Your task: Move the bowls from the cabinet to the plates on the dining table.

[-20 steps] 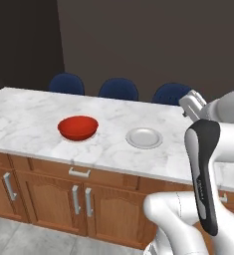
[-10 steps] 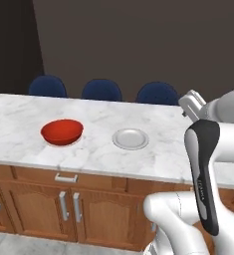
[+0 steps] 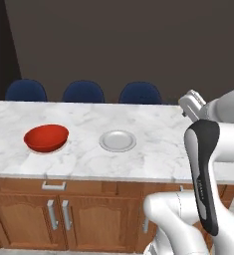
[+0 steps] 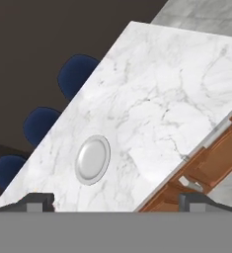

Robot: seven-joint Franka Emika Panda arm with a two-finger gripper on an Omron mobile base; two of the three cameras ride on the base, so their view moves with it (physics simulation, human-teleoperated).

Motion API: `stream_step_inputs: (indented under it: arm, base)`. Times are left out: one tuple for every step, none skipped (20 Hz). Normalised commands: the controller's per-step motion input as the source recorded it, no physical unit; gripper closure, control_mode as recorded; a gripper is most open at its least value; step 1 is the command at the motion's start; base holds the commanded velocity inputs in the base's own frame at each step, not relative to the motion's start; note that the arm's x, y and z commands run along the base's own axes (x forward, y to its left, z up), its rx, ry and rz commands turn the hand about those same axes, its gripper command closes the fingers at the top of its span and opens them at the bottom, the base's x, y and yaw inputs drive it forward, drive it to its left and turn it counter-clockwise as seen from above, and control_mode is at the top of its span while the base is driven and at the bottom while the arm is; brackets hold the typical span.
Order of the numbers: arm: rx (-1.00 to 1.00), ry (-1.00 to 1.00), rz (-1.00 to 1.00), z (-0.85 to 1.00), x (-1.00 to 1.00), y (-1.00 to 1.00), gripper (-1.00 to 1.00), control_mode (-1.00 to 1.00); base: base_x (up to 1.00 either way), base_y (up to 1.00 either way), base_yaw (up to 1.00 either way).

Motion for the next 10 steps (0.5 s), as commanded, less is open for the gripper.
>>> stream_step_inputs:
  arm:
    - [0.00, 0.00, 0.00, 0.00, 0.00, 0.00, -1.00, 1.00]
    - [0.00, 0.00, 0.00, 0.00, 0.00, 0.00, -1.00, 1.00]
    - [0.00, 0.00, 0.00, 0.00, 0.00, 0.00, -1.00, 1.00]
    - [0.00, 0.00, 0.00, 0.00, 0.00, 0.00, -1.00, 1.00]
    - [0.00, 0.00, 0.00, 0.00, 0.00, 0.00, -1.00, 1.00]
    - [0.00, 0.00, 0.00, 0.00, 0.00, 0.00, -1.00, 1.00]
    - [0.00, 0.00, 0.00, 0.00, 0.00, 0.00, -1.00, 1.00]
    - [0.00, 0.00, 0.00, 0.00, 0.00, 0.00, -1.00, 1.00]
    - [0.00, 0.00, 0.00, 0.00, 0.00, 0.00, -1.00, 1.00]
    - [0.00, 0.00, 0.00, 0.00, 0.00, 0.00, -1.00, 1.00]
  base:
    - [0.00, 0.00, -0.25]
    - [0.00, 0.00, -0.25]
    - [0.00, 0.00, -0.25]
    - [0.00, 0.00, -0.25]
    - [0.00, 0.00, -0.25]
    - [0.00, 0.00, -0.25]
    - [0.00, 0.00, -0.25]
    - [0.00, 0.00, -0.25]
    - [0.00, 0.00, -0.25]
    - [0.00, 0.00, -0.25]
